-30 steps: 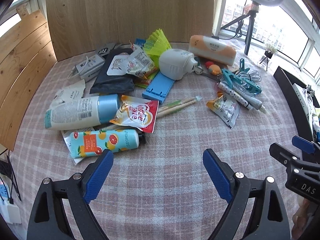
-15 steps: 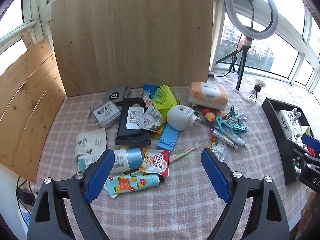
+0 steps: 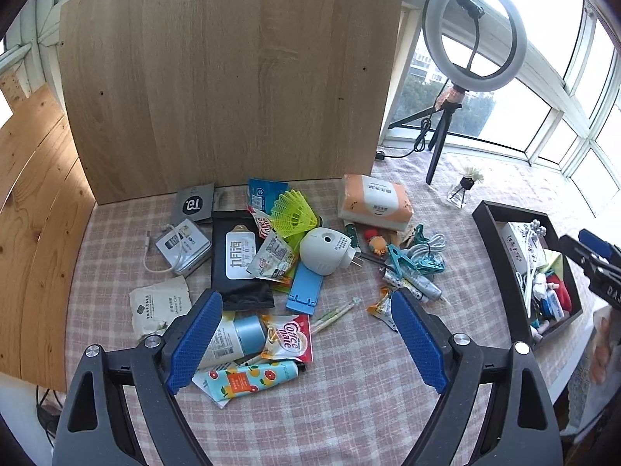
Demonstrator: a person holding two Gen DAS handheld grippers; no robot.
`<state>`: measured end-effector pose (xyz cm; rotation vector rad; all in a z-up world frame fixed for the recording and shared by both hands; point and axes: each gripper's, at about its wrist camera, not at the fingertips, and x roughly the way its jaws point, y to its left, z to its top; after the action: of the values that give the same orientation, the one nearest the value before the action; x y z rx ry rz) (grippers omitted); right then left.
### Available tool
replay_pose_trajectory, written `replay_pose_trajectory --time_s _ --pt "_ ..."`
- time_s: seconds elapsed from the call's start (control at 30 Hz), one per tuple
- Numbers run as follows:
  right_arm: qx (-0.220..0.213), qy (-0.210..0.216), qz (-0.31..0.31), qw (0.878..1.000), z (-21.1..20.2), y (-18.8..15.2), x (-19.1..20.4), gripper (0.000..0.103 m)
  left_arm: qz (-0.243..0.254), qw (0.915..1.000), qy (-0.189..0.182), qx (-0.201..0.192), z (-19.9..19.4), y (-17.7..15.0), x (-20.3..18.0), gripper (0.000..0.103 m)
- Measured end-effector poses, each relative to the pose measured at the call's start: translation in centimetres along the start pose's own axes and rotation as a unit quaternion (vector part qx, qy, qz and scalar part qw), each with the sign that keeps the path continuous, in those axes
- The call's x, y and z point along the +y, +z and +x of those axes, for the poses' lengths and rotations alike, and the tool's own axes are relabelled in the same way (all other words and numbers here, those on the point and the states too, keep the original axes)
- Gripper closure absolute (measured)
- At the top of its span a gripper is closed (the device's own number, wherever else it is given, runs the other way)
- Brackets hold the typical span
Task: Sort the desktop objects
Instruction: 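Move both tools toward the orange-and-white tissue pack on the table, then grasp the orange-and-white tissue pack with the right tool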
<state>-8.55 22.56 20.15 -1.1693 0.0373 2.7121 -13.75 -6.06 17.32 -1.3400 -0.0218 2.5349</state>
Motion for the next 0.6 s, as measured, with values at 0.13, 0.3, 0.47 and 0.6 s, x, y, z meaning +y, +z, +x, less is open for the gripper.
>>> replay_pose_trajectory --time_s 0.13,0.3,0.47,0.6 --pt "-0.025 -0.04 -0.013 0.999 -1.2 3.0 -4.1 0.018 0.007 0.9995 -0.025 0.019 -1.2 1.9 1.0 0.015" --pt "-0.023 -0.029 -0.004 0.999 0.6 5.0 -6.8 0.018 0.037 0.9974 0.061 -0.008 -0.3 3.4 -0.3 0.016" --pt "0.017 0.024 0.007 1.0 5.9 4.7 -5.0 0.018 0.077 0.9948 0.066 0.008 5.4 4.9 -3.6 0.024" --pt "0.046 0.064 -0.008 0.997 10.7 4.8 -1.4 0.018 0.098 0.9939 0.034 0.037 10.7 6.4 -6.3 0.034"
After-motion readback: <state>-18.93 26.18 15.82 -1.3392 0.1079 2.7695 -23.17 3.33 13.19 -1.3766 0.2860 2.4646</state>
